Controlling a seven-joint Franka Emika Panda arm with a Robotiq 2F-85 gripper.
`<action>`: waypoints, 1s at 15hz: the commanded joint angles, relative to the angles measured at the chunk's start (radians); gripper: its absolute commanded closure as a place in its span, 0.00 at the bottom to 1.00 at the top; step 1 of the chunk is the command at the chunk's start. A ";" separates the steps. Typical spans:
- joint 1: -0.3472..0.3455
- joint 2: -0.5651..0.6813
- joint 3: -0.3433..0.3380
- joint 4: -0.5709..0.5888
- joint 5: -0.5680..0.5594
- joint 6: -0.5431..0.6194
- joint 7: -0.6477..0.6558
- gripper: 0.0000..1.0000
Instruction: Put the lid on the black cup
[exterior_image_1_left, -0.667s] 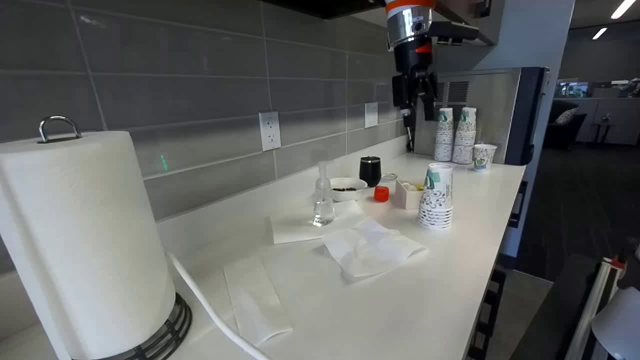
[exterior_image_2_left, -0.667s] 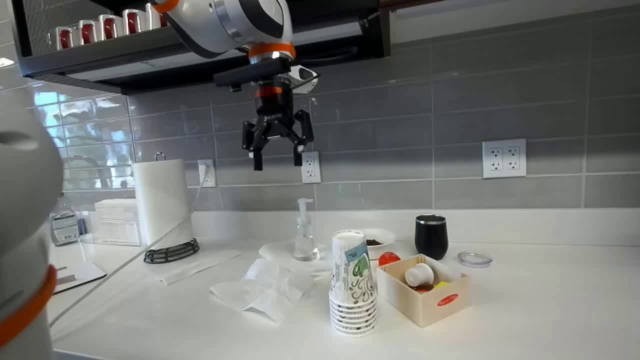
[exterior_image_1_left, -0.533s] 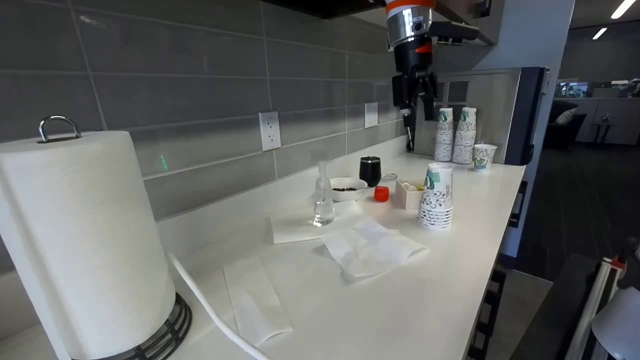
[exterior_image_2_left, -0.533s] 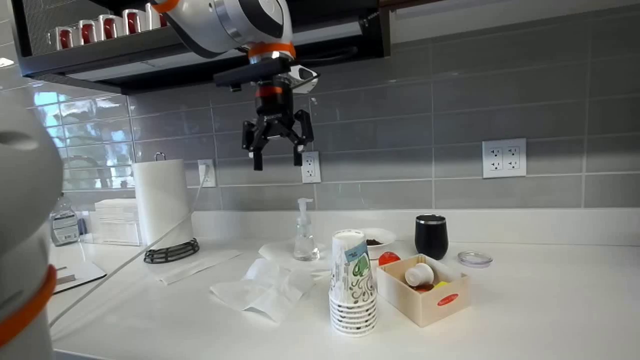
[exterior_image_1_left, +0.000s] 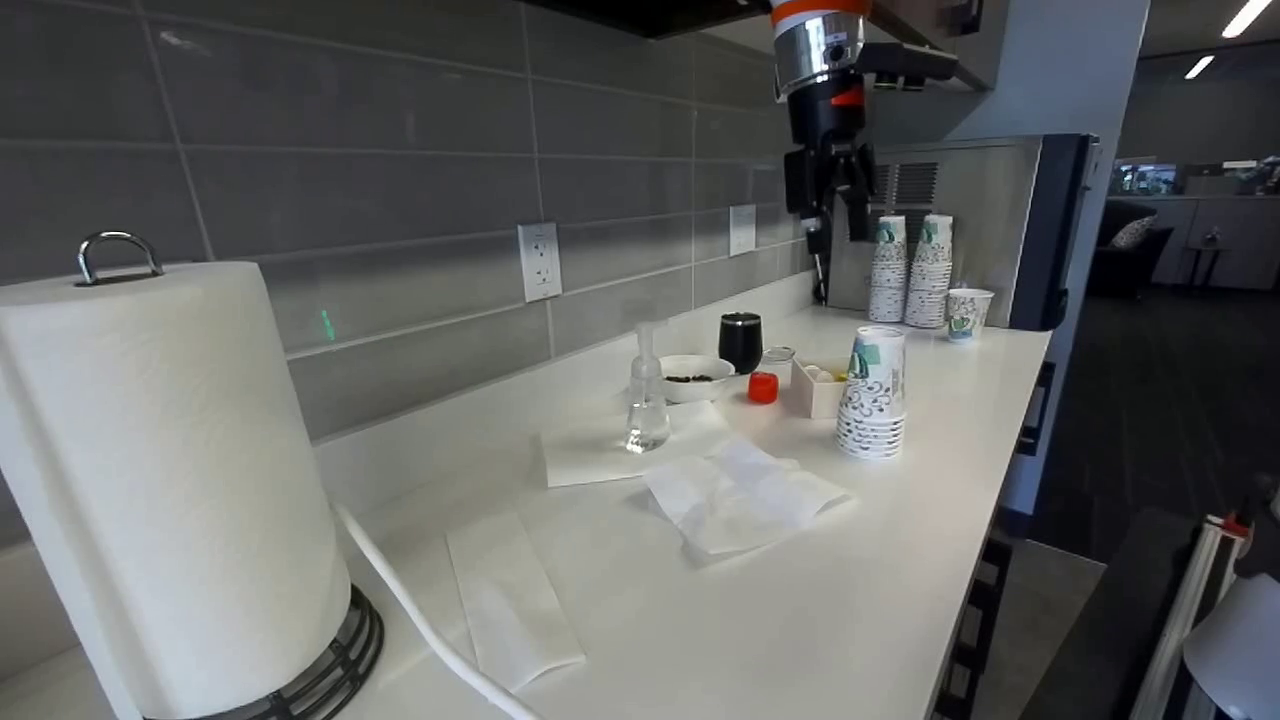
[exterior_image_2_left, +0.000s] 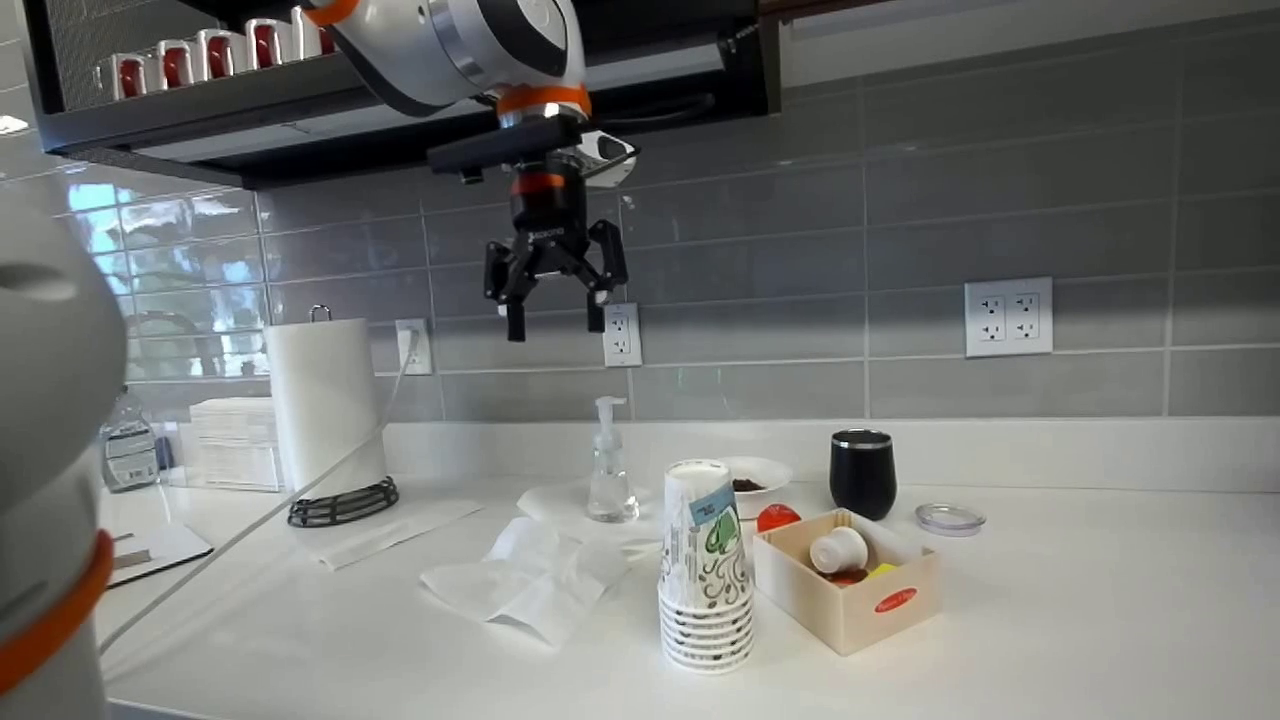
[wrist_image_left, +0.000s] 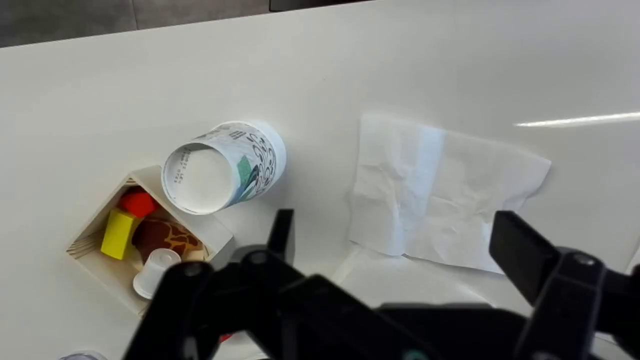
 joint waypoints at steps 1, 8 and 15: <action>0.007 0.000 -0.006 0.002 -0.002 -0.002 0.002 0.00; 0.007 0.000 -0.006 0.002 -0.002 -0.002 0.002 0.00; 0.002 -0.019 -0.005 -0.045 -0.013 0.040 0.013 0.00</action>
